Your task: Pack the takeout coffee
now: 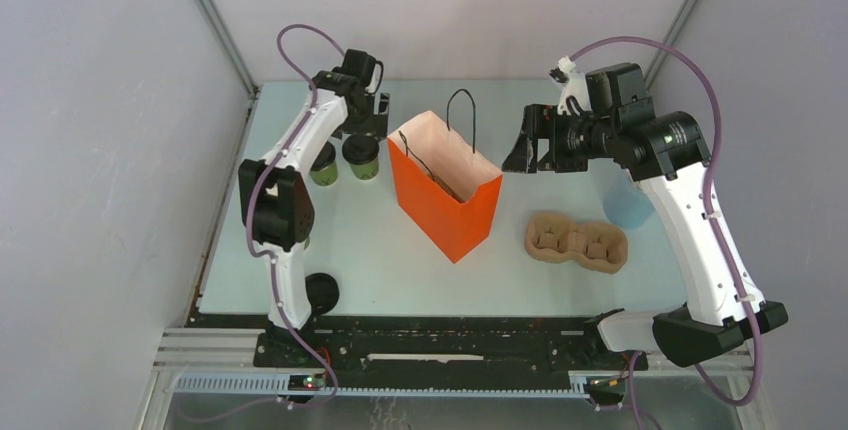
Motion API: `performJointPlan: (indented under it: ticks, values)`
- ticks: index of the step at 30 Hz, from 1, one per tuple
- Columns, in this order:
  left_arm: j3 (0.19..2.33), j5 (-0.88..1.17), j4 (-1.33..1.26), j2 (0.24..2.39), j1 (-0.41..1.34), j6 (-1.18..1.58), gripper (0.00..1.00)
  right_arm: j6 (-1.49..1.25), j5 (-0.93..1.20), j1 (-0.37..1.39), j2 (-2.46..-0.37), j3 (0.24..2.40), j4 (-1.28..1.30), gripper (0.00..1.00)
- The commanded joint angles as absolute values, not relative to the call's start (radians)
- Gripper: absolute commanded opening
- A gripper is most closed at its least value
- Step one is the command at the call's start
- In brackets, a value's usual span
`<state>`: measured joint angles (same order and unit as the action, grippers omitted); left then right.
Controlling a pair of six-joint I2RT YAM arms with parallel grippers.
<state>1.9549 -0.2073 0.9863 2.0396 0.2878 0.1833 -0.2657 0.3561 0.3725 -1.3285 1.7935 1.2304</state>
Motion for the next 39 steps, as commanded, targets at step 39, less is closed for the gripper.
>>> performJointPlan:
  ticks: [39]
  values:
    - [1.961,-0.228,0.970,2.040,0.281,0.200,0.93,-0.253,0.377,0.360,-1.313,1.778,1.203,0.91]
